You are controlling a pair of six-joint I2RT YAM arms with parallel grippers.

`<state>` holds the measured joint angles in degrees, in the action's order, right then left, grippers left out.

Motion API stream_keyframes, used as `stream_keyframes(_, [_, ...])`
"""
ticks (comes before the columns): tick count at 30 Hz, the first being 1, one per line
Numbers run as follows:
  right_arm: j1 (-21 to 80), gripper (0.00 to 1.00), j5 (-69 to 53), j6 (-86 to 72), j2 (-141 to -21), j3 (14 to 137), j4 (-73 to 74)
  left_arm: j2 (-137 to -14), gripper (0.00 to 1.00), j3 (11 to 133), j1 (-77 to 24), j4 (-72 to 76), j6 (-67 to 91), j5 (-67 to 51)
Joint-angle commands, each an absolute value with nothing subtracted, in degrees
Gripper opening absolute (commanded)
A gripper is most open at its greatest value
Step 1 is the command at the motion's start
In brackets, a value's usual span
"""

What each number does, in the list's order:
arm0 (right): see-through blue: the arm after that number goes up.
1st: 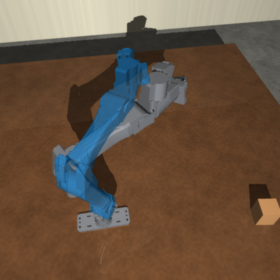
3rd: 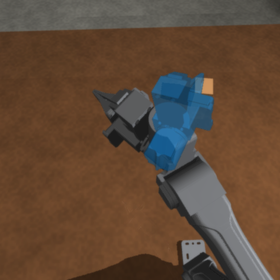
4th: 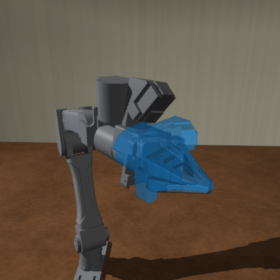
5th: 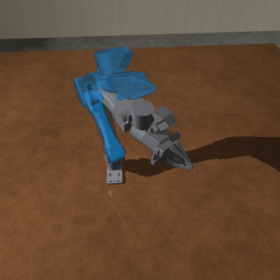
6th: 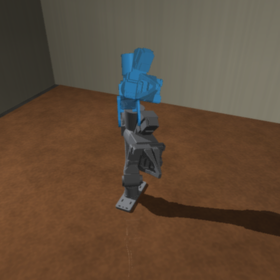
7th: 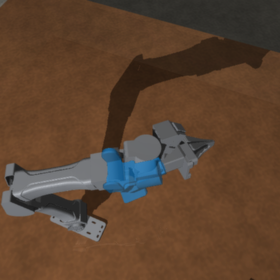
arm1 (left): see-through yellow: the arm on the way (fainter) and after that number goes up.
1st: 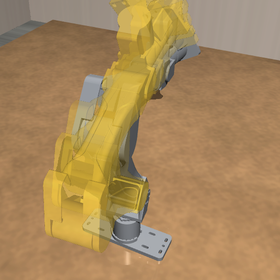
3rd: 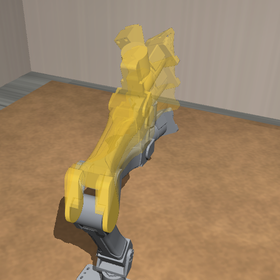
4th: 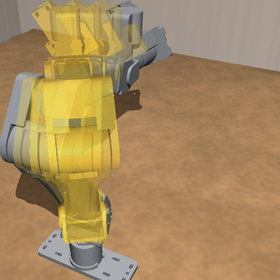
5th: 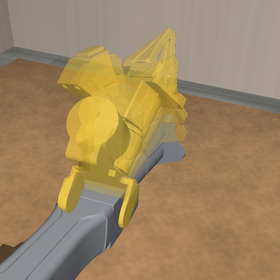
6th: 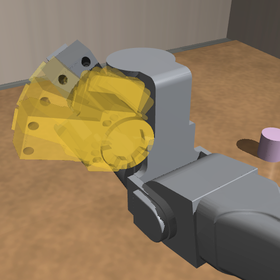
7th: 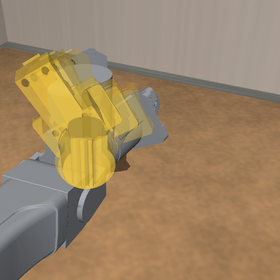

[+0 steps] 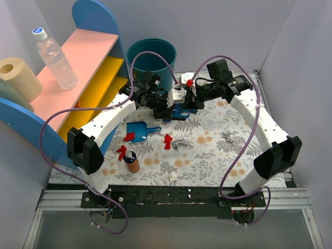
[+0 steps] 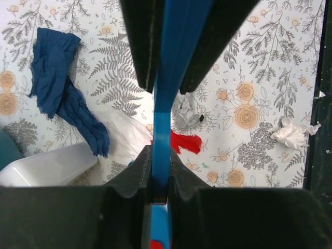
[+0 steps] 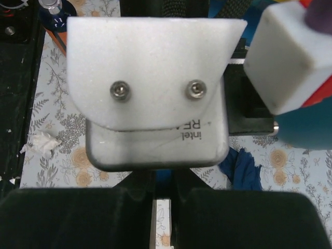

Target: Sweep away the paper scraps from the table

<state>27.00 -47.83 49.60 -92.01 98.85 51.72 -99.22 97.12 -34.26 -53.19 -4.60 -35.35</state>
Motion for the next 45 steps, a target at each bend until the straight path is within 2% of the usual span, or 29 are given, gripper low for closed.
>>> stream_keyframes(1, [25.41, 0.01, -49.38, 47.12, -89.39, 96.16, 50.98, -94.31, 0.11, 95.46, -34.19, -49.49, -0.71, -38.58])
stream_keyframes(3, [23.13, 0.01, -53.42, 43.01, -89.03, 95.63, 47.83, -92.64, 0.17, 93.53, -34.1, -46.43, 1.3, -40.77])
stream_keyframes(7, [16.8, 0.01, -68.51, 25.02, -89.65, 92.04, 39.04, -90.26, 0.17, 88.16, -33.14, -41.14, 2.9, -44.73])
stream_keyframes(12, [15.56, 0.01, -73.3, 13.99, -89.56, 88.16, 27.18, -92.81, 0.25, 90.26, -31.73, -41.22, 5.18, -48.69])
stream_keyframes(14, [15.56, 0.01, -73.92, 10.22, -89.65, 86.76, 24.27, -93.25, 0.25, 90.53, -31.12, -40.78, 6.33, -50.62])
stream_keyframes(16, [15.56, 0.01, -73.92, 9.67, -89.91, 86.66, 23.21, -93.86, 0.2, 90.79, -30.85, -40.87, 6.33, -51.67])
stream_keyframes(18, [15.56, 0.01, -73.48, 9.41, -90.35, 86.84, 23.29, -94.65, 0.11, 91.75, -30.59, -42.18, 5.72, -52.29])
stream_keyframes(19, [15.47, 0.01, -72.43, 9.58, -90.44, 86.92, 23.81, -95.44, 0.03, 92.28, -30.41, -42.71, 5.45, -52.47])
stream_keyframes(20, [15.56, 0.01, -71.99, 10.1, -90.53, 87.18, 24.95, -95.8, 0.0, 92.72, -30.32, -43.32, 4.93, -52.73])
stream_keyframes(22, [15.47, 0.32, -68.84, 16.05, -90.96, 89.2, 28.54, -96.24, 0.0, 93.78, -30.15, -44.47, 4.57, -52.56])
stream_keyframes(24, [15.56, 0.55, -66.63, 23.95, -91.32, 92.26, 37.85, -96.77, 0.0, 94.48, -30.06, -46.48, 2.39, -51.25])
stream_keyframes(27, [15.56, 0.62, -61.53, 37.59, -92.1, 95.52, 49.1, -97.91, 0.0, 97.29, -30.15, -50.95, -2.95, -48.79])
stream_keyframes(29, [15.47, 0.62, -59.68, 44.02, -92.55, 98.17, 52.81, -97.91, 0.0, 98.17, -30.23, -52.47, -4.56, -47.82])
stream_keyframes(35, [17.49, 0.6, -55.99, 48.25, -93.69, 99.49, 57.57, -96.5, 0.0, 96.42, -30.32, -51.24, -4.92, -47.46])
stream_keyframes(45, [21.09, 0.52, -56.77, 45.36, -94.31, 98.52, 55.2, -98.0, 0.0, 97.56, -30.67, -50.45, -3.34, -47.99])
